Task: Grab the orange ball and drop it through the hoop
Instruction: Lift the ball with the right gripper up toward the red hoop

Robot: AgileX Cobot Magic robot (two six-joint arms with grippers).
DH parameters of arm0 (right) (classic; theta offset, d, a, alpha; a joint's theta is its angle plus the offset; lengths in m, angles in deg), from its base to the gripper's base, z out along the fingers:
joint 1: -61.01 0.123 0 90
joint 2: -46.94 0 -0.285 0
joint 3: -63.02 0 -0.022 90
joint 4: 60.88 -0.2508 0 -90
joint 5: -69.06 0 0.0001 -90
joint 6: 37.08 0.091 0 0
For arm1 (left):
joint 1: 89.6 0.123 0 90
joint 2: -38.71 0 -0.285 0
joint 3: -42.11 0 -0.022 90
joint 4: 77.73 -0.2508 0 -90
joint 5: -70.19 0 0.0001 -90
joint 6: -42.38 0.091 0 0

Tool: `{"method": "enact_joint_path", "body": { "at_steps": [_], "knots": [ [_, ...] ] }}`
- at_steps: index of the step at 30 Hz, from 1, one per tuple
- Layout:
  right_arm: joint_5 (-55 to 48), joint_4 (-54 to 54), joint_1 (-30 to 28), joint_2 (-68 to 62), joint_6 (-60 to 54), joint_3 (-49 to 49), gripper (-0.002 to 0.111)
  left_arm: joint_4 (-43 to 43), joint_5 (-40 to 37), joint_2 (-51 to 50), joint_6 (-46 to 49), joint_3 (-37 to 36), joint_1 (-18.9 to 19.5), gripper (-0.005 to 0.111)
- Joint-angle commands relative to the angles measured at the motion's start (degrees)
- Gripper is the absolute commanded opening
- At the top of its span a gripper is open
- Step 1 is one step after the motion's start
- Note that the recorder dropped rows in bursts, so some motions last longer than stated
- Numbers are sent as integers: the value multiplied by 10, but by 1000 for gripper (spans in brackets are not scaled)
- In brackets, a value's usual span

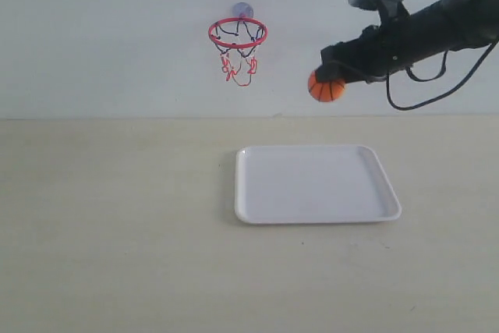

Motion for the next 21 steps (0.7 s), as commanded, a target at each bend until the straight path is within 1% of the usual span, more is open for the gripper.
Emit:
{"method": "enact_joint_path", "body": {
  "at_steps": [1,3,7,10,14,19,21],
  "knots": [
    [27,-238,-3,9,-191,6,0,4,4,2,-4,-2,1,4],
    [23,-338,-3,7,-267,6,0,4,4,2,-4,-2,1,4],
    [15,-469,-3,6,-373,6,0,4,4,2,-4,-2,1,4],
    [14,-469,-3,0,-415,11,0,4,4,2,-4,-2,1,4],
    [-1,-469,-1,-17,-443,11,0,4,4,2,-4,-2,1,4],
    [-9,-469,8,-46,-545,13,0,4,4,2,-4,-2,1,4],
    [-13,-469,10,-50,-553,18,0,4,4,2,-4,-2,1,4]
  ]
}}
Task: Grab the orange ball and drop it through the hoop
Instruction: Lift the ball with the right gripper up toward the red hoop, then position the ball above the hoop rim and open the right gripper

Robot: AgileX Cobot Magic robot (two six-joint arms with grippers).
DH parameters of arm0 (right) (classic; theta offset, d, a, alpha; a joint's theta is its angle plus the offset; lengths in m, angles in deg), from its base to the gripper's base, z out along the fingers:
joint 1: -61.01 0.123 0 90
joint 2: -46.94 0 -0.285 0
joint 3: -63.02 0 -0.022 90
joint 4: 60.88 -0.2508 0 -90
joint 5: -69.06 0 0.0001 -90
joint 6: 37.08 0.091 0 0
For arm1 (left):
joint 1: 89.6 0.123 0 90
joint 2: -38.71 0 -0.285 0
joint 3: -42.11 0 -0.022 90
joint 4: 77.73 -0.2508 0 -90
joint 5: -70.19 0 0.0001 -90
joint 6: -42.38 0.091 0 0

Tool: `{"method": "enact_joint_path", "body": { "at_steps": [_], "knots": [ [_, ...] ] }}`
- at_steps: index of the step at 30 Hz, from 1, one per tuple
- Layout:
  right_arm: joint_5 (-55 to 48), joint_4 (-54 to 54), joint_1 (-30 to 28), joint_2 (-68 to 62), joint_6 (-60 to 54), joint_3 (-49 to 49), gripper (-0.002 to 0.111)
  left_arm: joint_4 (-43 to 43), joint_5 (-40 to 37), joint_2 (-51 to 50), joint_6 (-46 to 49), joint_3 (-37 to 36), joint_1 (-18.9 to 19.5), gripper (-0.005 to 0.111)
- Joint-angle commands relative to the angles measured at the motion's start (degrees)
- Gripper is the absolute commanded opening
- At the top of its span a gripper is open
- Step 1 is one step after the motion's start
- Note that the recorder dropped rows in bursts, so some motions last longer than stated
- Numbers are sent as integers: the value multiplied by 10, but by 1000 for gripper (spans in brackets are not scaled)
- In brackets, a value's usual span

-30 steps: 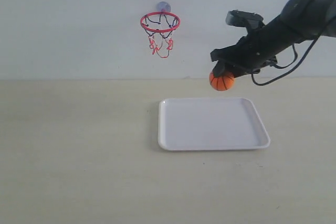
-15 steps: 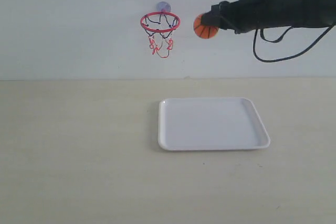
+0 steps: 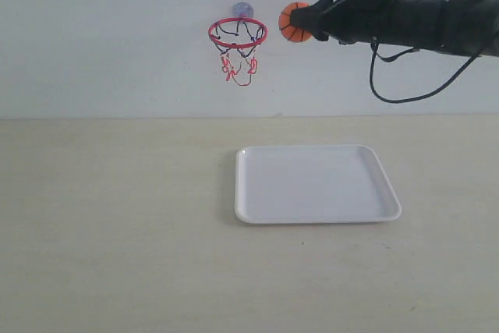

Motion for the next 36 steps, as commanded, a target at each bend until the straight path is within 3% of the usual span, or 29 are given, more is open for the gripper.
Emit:
{"method": "enact_joint_path", "body": {
  "at_steps": [1,22,36],
  "knots": [
    [-14,-5,4,-13,-46,10,0,4,4,2,-4,-2,1,4],
    [18,-5,67,-154,-41,289,0,4,4,2,-4,-2,1,4],
    [48,-5,83,-170,-38,296,0,4,4,2,-4,-2,1,4]
  ]
}}
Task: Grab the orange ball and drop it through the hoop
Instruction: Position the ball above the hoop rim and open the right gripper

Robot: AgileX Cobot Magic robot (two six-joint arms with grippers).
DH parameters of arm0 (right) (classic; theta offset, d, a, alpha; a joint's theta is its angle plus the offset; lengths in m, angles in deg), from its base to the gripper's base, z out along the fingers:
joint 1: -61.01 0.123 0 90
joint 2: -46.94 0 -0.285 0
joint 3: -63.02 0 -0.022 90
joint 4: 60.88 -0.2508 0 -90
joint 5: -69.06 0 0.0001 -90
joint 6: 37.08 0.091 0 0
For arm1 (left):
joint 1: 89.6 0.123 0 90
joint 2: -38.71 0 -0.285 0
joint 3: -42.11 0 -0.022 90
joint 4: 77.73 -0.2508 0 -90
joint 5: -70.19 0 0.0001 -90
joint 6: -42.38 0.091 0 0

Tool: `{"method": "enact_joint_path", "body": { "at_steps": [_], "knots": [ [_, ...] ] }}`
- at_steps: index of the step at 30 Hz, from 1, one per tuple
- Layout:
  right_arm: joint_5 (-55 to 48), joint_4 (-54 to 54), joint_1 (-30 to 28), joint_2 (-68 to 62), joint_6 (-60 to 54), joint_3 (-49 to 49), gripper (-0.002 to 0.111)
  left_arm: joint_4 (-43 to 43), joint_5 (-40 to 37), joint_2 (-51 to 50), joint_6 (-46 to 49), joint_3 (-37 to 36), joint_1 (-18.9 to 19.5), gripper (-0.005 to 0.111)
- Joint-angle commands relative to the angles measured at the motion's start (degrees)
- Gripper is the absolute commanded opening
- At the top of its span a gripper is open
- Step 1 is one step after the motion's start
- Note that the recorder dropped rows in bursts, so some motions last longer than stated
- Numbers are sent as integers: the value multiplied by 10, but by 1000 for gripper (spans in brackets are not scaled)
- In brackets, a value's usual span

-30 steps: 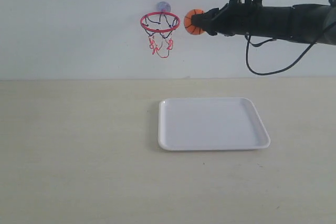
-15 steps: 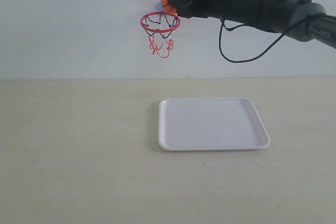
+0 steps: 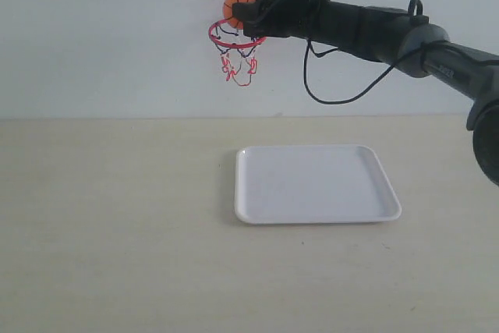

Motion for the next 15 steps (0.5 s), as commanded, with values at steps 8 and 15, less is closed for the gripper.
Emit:
{"method": "enact_joint_path", "body": {
  "at_steps": [8,15],
  "knots": [
    [31,-5,-1,5,1,4,0,4,4,2,-4,-2,1,4],
    [45,-5,-1,5,4,4,6,4,4,2,-4,-2,1,4]
  ]
}}
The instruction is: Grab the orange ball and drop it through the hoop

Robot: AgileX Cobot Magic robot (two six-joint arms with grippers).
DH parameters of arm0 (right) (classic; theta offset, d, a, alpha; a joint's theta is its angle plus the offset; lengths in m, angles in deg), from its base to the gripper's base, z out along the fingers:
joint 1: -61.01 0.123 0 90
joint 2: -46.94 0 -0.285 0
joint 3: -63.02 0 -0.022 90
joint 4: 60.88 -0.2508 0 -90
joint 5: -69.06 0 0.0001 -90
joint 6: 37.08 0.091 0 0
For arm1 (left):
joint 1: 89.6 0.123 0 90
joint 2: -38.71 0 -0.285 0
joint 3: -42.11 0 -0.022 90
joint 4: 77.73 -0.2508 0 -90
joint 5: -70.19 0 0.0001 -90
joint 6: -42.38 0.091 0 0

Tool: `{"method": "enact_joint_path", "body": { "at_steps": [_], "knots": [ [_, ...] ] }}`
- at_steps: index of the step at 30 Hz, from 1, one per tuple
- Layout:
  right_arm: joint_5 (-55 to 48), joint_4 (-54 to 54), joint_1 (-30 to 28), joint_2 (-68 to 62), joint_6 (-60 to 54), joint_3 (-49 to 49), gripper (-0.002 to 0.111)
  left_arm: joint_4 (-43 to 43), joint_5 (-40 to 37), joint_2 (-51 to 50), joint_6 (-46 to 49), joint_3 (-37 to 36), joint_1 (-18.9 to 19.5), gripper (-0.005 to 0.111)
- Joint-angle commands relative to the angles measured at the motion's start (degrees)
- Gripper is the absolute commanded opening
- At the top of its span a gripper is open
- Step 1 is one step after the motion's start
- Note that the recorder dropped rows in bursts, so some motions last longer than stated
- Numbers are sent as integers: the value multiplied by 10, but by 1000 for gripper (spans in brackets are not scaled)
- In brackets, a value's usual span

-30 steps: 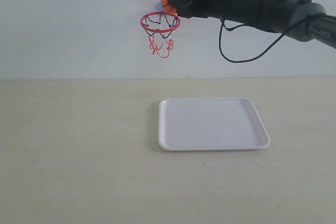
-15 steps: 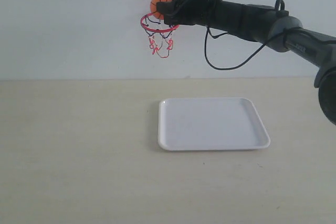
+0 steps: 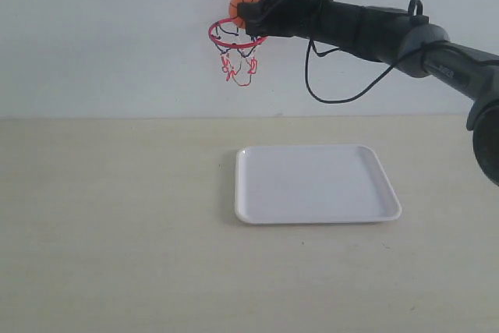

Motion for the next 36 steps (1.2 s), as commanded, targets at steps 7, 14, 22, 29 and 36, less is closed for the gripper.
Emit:
{"method": "enact_joint_path", "body": {
  "at_steps": [7,14,22,29,36],
  "knots": [
    [75,-5,-1,5,20,4,49,4,4,2,-4,-2,1,4],
    [84,-5,-1,5,23,4,57,4,4,2,-4,-2,1,4],
    [41,-5,-1,5,24,4,57,4,4,2,-4,-2,1,4],
    [33,-5,-1,5,37,4,58,4,4,2,-4,-2,1,4],
    [33,-5,-1,5,48,4,74,4,4,2,-4,-2,1,4]
  ]
}}
